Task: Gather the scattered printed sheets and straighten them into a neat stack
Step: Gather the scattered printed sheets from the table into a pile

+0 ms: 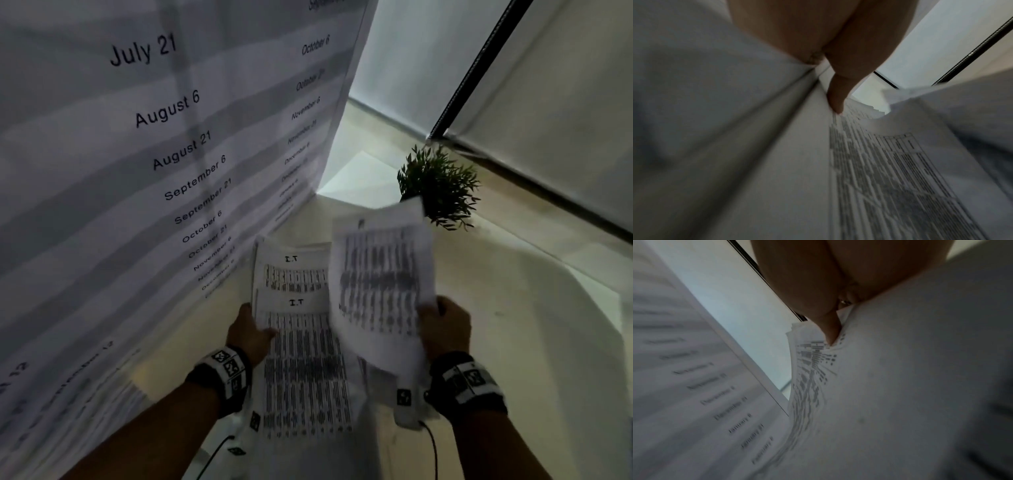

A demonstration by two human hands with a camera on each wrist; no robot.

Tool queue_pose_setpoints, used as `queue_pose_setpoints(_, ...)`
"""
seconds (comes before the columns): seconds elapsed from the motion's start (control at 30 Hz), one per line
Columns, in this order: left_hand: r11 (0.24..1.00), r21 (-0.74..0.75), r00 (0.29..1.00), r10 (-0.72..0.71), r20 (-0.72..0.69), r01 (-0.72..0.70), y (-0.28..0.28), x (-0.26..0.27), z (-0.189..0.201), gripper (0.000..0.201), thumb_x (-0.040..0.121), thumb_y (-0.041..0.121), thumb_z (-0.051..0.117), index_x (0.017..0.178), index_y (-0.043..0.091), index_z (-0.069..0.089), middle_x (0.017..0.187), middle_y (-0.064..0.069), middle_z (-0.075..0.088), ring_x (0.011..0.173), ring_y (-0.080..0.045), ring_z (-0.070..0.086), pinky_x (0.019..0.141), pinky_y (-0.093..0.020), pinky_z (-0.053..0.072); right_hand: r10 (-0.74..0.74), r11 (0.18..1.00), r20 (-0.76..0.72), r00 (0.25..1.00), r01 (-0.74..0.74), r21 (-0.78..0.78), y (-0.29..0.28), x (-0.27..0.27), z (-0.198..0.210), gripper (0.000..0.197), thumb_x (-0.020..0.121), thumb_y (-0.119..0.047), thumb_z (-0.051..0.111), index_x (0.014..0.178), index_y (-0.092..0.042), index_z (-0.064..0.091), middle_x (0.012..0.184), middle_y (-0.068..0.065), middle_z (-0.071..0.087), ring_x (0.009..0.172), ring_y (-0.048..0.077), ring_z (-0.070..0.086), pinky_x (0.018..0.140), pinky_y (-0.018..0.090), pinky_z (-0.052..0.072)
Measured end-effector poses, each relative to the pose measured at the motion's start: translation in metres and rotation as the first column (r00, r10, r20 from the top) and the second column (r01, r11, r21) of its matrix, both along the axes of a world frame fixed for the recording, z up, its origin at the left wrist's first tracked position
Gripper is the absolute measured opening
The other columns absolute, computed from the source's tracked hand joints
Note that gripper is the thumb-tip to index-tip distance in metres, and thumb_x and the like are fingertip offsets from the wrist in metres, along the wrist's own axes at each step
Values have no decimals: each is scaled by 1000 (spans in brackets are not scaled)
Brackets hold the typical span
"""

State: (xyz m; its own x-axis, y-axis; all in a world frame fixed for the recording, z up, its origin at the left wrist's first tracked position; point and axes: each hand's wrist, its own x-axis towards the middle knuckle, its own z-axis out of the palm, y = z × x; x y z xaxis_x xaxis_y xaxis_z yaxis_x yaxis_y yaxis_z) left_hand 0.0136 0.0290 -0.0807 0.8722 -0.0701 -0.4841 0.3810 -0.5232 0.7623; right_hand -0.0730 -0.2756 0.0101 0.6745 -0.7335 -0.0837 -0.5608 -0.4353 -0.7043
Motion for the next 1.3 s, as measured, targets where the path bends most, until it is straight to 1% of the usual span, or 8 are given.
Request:
queue_pose_setpoints(0.3, 990, 76, 992, 122, -45, -118, -7, 13, -2, 42, 96, 34, 51, 126, 5, 50, 120, -20, 62, 101, -35, 62, 86, -37, 51, 6, 970, 433, 901, 99, -221, -14, 23, 115, 18, 85, -19, 66, 93, -4, 71, 77, 9, 64, 74, 15, 56, 64, 25, 38)
queue_pose_setpoints(0.5, 991, 78, 991, 117, -61, -112, 0, 22, -2, 66, 95, 54, 38, 111, -6, 62, 115, -26, 64, 101, -37, 62, 90, -39, 49, 157, 986, 109, 982, -163, 41, 36, 2, 9, 5, 88, -14, 64, 84, -16, 68, 81, 11, 69, 76, 12, 56, 63, 29, 47)
queue_pose_setpoints(0.67, 956, -194, 936, 152, -318, -221, 3, 26, 1, 112, 71, 90, 18, 147, 10, 36, 149, -17, 41, 133, -33, 45, 112, -44, 34, 186, 970, -286, 940, -129, 207, 69, -7, -71, 51, 95, -12, 50, 144, -12, 38, 139, 13, 51, 124, 32, 50, 108, 39, 38)
queue_pose_setpoints(0.77, 988, -139, 971, 34, -238, -69, -8, 16, 8, 75, 95, 55, 39, 148, 5, 18, 150, -17, 37, 127, -31, 46, 108, -37, 36, 269, 962, -393, 879, -225, 156, 94, -2, -86, 62, 97, -18, 47, 151, -9, 18, 151, 15, 34, 137, 32, 34, 113, 34, 27)
queue_pose_setpoints(0.9, 998, 1, 998, -57, -30, 57, -13, 7, 9, 47, 93, 17, 56, 133, 10, 32, 122, -17, 59, 98, -29, 61, 84, -35, 52, 324, 939, -365, 873, -252, 233, 101, 0, -96, 75, 89, -36, 55, 151, -21, 15, 140, 20, 46, 122, 37, 51, 102, 46, 47)
queue_pose_setpoints(1.03, 986, -153, 986, -37, 165, 63, -3, -1, 33, 27, 93, 15, 58, 116, 23, 48, 103, -2, 67, 92, -28, 66, 67, -28, 54, 337, 935, -319, 886, -275, 224, 82, -8, -79, 105, 74, -56, 72, 153, -17, 13, 159, 4, 20, 146, 27, 19, 120, 43, 19)
queue_pose_setpoints(1.13, 936, -332, 976, -47, 215, 119, 5, -1, 74, 36, 92, 12, 61, 123, 24, 50, 109, 5, 66, 101, -19, 65, 80, -31, 55, 222, 856, 30, 975, -210, 472, 63, 0, -29, 137, 42, -56, 90, 151, -27, 14, 157, 1, 27, 141, 22, 33, 113, 49, 34)
queue_pose_setpoints(1.3, 816, -538, 931, 0, 365, 211, 0, 12, 153, 37, 92, 16, 60, 126, 27, 57, 116, 11, 69, 108, -5, 65, 88, -28, 56, 249, 842, 403, 881, -402, 359, 49, 15, 78, 37, 68, -17, 85, 100, -28, 69, 94, -14, 76, 90, 9, 72, 81, 36, 60)
